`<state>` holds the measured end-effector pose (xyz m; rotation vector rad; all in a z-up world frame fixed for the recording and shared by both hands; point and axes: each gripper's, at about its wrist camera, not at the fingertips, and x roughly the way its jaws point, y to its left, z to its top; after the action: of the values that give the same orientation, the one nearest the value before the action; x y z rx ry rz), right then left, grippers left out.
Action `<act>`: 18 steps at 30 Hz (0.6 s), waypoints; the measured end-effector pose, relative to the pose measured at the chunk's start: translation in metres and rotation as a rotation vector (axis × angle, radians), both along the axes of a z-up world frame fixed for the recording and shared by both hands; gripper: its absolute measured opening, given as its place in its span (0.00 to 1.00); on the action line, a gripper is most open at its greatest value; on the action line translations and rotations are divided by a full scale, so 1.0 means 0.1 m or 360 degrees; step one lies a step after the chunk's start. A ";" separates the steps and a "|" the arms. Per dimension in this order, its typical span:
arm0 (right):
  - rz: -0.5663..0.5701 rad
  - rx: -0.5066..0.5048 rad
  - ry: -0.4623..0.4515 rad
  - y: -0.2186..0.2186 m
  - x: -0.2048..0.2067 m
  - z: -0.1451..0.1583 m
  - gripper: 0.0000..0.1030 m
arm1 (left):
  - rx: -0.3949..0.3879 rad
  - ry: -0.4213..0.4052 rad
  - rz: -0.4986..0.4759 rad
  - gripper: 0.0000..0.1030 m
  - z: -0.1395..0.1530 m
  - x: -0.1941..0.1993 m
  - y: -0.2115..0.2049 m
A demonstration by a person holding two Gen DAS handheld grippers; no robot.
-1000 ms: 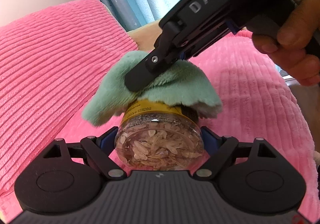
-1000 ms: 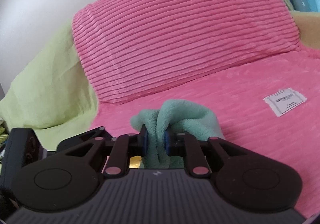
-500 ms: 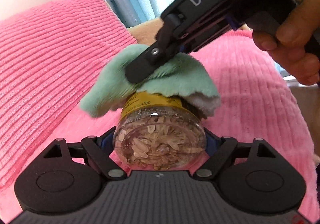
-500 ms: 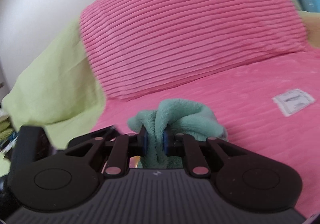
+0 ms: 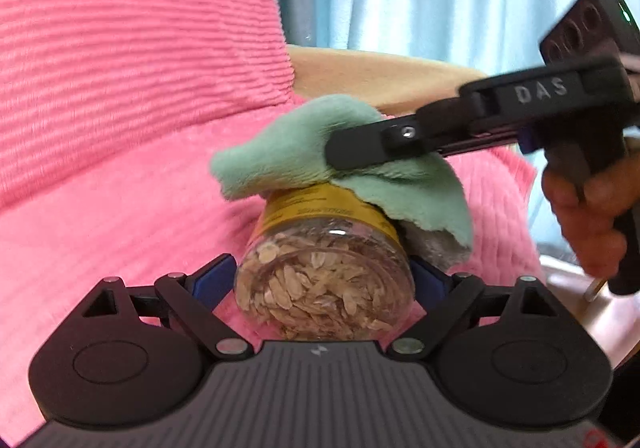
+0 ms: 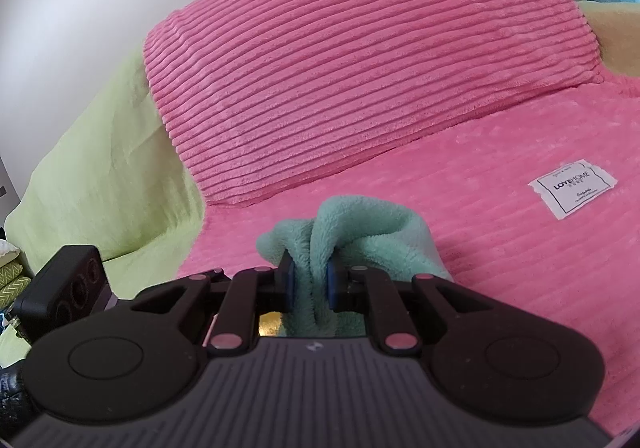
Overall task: Clean container
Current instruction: 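Keep rubbing the cloth along the jar's label with the right tool while the left tool holds it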
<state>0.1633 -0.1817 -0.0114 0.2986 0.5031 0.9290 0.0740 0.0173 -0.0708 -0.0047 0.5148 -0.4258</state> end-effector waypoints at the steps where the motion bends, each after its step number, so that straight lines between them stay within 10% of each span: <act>1: -0.0002 -0.0001 0.0006 0.00 0.00 0.00 0.10 | -0.0033 0.0010 0.0002 0.89 0.00 0.02 0.03; 8: -0.0018 0.0011 0.0048 -0.02 0.00 0.01 0.10 | -0.0083 0.0002 -0.0022 0.83 0.05 0.08 0.00; 18: -0.0043 0.0015 0.0036 -0.03 -0.03 0.02 0.13 | 0.0338 -0.0189 -0.0078 0.82 0.05 0.06 -0.28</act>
<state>0.1599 -0.1843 -0.0092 0.3240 0.5141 0.9026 0.0804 -0.0110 -0.0656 0.2371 0.4415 -0.4149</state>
